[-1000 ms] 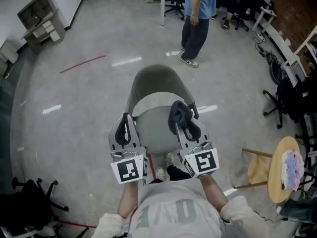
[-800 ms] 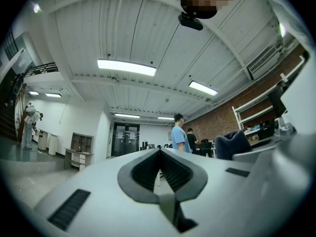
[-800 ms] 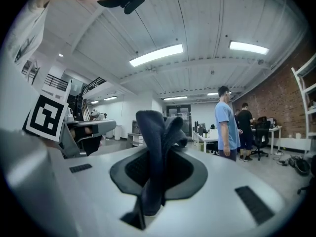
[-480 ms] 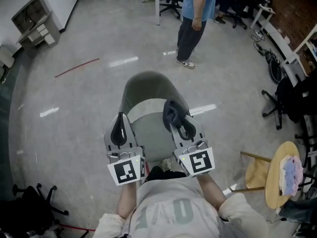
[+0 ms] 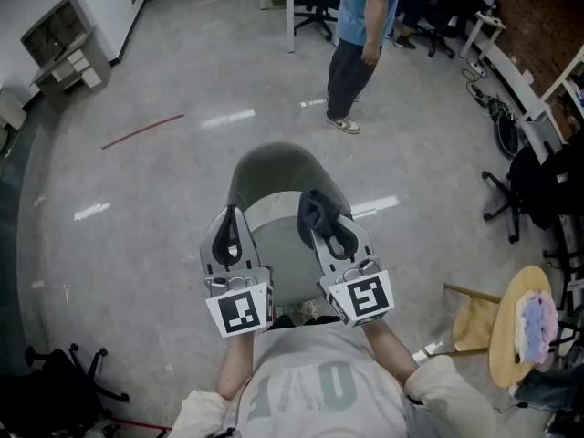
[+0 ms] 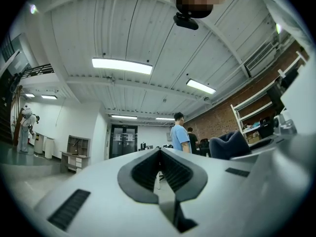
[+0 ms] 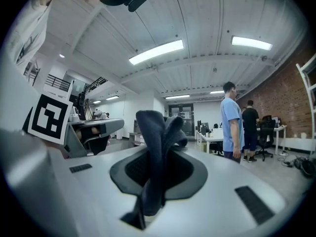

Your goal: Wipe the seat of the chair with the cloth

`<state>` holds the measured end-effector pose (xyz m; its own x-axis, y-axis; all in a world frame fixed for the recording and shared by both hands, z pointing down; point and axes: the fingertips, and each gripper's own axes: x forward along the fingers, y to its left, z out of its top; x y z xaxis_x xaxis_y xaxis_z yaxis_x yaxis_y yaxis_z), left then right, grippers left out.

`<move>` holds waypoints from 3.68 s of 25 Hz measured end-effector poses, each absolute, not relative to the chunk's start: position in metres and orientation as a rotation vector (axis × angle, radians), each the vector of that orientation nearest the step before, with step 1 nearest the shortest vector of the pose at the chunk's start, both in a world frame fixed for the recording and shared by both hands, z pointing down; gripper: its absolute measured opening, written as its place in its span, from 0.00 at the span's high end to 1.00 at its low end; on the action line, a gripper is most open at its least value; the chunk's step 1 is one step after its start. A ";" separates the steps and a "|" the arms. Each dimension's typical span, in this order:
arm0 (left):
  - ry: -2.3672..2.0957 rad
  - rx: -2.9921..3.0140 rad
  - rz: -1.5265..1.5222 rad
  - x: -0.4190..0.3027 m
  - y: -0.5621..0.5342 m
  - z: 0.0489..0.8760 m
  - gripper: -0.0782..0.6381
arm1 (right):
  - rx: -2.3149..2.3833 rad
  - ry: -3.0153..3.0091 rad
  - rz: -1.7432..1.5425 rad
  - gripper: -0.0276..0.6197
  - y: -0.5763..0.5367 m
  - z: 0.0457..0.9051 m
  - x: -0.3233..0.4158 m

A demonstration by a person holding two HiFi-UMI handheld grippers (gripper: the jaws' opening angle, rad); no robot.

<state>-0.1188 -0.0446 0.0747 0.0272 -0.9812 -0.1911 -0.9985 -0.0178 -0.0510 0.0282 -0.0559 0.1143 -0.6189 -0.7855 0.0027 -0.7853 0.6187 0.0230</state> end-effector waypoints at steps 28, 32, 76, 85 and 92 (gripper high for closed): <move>2.089 -2.087 0.130 -0.136 -0.062 0.080 0.87 | 1.326 -2.850 -0.007 0.87 -0.083 0.115 0.009; 2.107 -2.050 0.123 -0.145 -0.062 0.077 0.87 | 1.292 -2.869 0.005 0.87 -0.086 0.118 -0.001; 2.368 -2.060 -0.185 -0.194 -0.066 0.452 0.87 | 0.901 -2.648 0.444 0.87 -0.120 0.528 -0.100; 2.405 -2.050 -0.162 -0.206 -0.064 0.463 0.87 | 0.736 -2.557 0.963 0.87 -0.118 0.582 -0.152; 2.375 -2.060 -0.138 -0.204 -0.056 0.467 0.87 | 0.620 -2.408 1.165 0.87 -0.113 0.637 -0.190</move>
<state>-0.2041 -0.0560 0.4669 -0.1431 -0.9878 0.0618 -0.9883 0.1393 -0.0626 -0.1897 -0.1132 0.6373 -0.8247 -0.2173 0.5222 -0.5444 0.5555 -0.6285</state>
